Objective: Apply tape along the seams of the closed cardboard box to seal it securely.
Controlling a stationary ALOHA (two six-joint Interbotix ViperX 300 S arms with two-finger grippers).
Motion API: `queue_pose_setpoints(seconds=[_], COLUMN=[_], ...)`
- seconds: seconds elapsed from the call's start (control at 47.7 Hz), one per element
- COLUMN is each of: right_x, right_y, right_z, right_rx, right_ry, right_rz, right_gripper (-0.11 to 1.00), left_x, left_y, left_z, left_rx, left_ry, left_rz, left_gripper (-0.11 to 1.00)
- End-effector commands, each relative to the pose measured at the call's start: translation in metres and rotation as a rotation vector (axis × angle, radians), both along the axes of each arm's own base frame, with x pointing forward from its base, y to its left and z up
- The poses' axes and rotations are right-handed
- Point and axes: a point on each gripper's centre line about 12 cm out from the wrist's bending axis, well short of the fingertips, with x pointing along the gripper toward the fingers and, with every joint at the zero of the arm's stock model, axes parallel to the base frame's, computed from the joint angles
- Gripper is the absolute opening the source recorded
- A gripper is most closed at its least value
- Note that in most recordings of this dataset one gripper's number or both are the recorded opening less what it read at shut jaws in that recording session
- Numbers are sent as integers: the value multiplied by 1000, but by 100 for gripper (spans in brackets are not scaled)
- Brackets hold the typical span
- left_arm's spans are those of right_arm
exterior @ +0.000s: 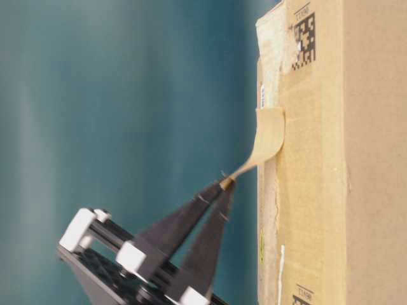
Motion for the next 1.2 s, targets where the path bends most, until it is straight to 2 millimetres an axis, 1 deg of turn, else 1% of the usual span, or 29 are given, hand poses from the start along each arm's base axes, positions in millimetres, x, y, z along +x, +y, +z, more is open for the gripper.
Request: queue_pose_setpoints(seconds=[0.0, 0.084, 0.357, 0.546, 0.671, 0.86, 0.986, 1.007, 1.028, 1.175], right_x=[4, 5, 12, 18, 23, 36, 53, 56, 60, 85], right_y=[0, 0, 0, 0, -1, -4, -5, -5, -6, -6], right_z=[8, 7, 4, 0, 2, 1, 3, 3, 3, 6], right_rx=[-5, -5, -5, -5, 7, 31, 61, 64, 66, 70], right_ry=[-31, -29, -26, -6, -8, -7, -4, -4, -1, 1], right_rz=[0, 0, -1, -1, -3, -21, -36, -38, -39, -41], right_gripper=[2, 2, 2, 2, 2, 2, 3, 5, 9, 51], left_x=[-4, -8, -12, -11, -11, -10, -10, -10, -10, -10], left_y=[2, 5, 7, 7, 7, 8, 8, 8, 8, 8], left_z=[2, -5, -16, -19, -20, -22, -22, -22, -22, -23], left_rx=[19, 22, 34, 38, 38, 38, 38, 38, 38, 38], left_ry=[-6, 20, 68, 77, 80, 83, 86, 88, 88, 95], left_rz=[-4, 1, -4, -6, -5, -3, -2, -2, -2, -2], left_gripper=[0, 0, 0, 0, 0, 0, 0, 0, 0, 0])
